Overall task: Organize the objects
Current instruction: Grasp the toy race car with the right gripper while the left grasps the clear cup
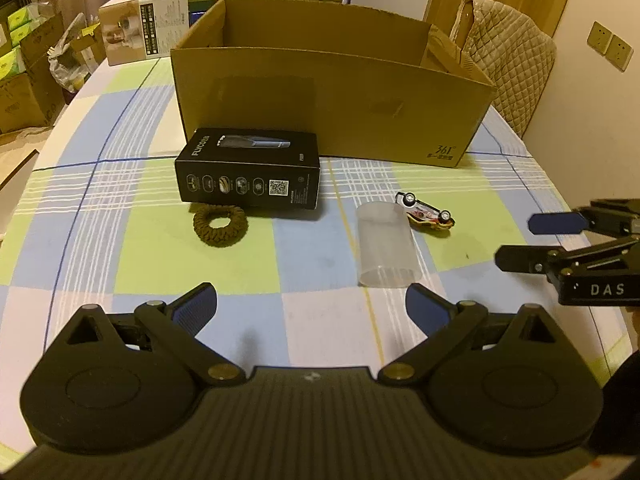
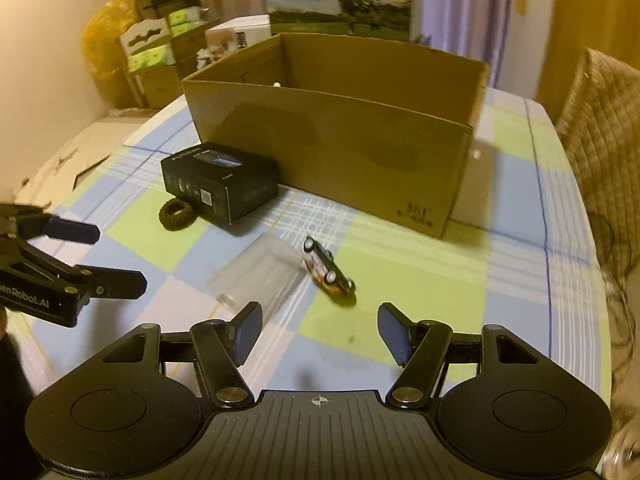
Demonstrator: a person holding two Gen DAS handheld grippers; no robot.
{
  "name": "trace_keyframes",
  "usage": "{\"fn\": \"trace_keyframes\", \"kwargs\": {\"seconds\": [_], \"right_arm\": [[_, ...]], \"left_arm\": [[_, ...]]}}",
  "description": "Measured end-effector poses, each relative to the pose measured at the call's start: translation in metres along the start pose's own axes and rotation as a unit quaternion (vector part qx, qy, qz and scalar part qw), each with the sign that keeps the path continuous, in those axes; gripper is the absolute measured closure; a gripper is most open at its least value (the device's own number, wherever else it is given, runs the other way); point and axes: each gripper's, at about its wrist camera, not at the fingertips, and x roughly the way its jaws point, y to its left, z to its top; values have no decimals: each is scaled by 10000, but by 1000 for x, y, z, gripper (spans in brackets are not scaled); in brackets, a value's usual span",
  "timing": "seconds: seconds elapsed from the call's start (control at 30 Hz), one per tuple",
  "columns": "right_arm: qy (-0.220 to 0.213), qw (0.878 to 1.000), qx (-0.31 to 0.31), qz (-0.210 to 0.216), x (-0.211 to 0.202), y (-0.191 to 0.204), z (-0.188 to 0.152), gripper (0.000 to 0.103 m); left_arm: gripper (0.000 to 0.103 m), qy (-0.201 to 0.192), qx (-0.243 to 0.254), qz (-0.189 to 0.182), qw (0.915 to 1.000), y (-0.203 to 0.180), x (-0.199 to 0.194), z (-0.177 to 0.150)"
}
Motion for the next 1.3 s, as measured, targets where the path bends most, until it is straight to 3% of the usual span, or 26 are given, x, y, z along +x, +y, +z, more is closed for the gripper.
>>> {"fn": "trace_keyframes", "kwargs": {"seconds": [0.4,0.77,0.9,1.07,1.3], "right_arm": [[207,9921,-1228,-146,58,6,12,59],[399,9837,-1748,-160,94,13,25,73],[474,9829,-1772,-145,99,14,27,83],[465,9855,-1620,-182,95,12,27,85],[572,9968,-530,-201,69,-10,17,85]], "left_arm": [[4,68,-69,-85,9999,9,29,12],[4,161,259,-150,9994,9,42,10],[4,182,231,-157,9994,12,45,11],[4,183,267,-196,9993,9,46,13],[4,204,419,-327,9984,-5,50,18]]}}
